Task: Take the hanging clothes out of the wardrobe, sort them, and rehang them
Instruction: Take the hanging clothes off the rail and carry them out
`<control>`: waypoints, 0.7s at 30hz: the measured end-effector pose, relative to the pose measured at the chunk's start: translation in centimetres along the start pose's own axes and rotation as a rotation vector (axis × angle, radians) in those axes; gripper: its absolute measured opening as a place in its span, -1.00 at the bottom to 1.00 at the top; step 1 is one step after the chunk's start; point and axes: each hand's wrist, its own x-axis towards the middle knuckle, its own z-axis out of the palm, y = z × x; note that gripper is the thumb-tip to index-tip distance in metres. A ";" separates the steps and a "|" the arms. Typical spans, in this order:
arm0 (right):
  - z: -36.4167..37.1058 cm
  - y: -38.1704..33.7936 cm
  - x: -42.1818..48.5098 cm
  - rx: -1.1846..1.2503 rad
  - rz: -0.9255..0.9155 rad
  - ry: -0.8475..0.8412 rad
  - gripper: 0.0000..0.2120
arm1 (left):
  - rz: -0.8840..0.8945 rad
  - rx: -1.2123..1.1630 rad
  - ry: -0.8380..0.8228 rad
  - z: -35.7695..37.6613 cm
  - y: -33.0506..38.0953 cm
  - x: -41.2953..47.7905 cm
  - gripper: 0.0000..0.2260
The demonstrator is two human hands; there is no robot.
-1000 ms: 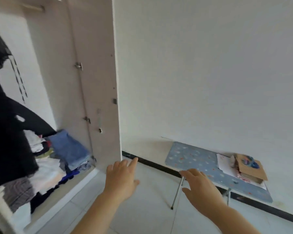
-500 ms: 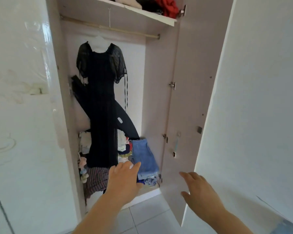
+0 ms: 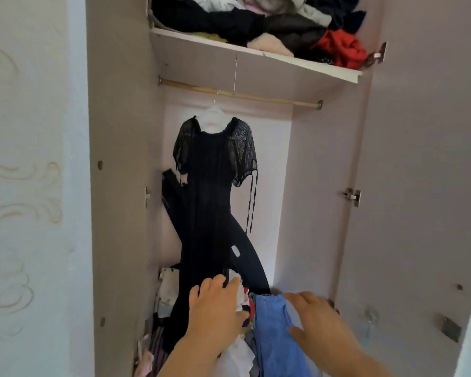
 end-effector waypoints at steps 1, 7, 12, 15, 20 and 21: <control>-0.3 0.1 2.3 0.001 -0.005 0.022 -0.45 | -0.009 -0.007 0.013 -0.2 -0.3 2.1 -0.43; -2.7 1.0 13.8 0.035 -0.068 0.202 -0.49 | -0.040 -0.046 0.131 -1.4 -1.9 12.4 -0.45; -4.6 1.7 23.4 0.052 -0.144 0.344 -0.45 | -0.097 -0.052 0.212 -1.3 -4.2 19.0 -0.44; -5.9 1.7 30.4 0.017 -0.201 0.408 -0.45 | -0.129 -0.035 0.264 -0.9 -5.8 22.9 -0.43; -9.9 1.2 43.1 -0.035 -0.327 0.551 -0.48 | -0.133 0.018 0.312 -0.2 -8.0 30.5 -0.41; -11.1 1.1 45.5 -0.041 -0.346 0.576 -0.49 | -0.136 0.037 0.320 -0.2 -8.2 32.0 -0.41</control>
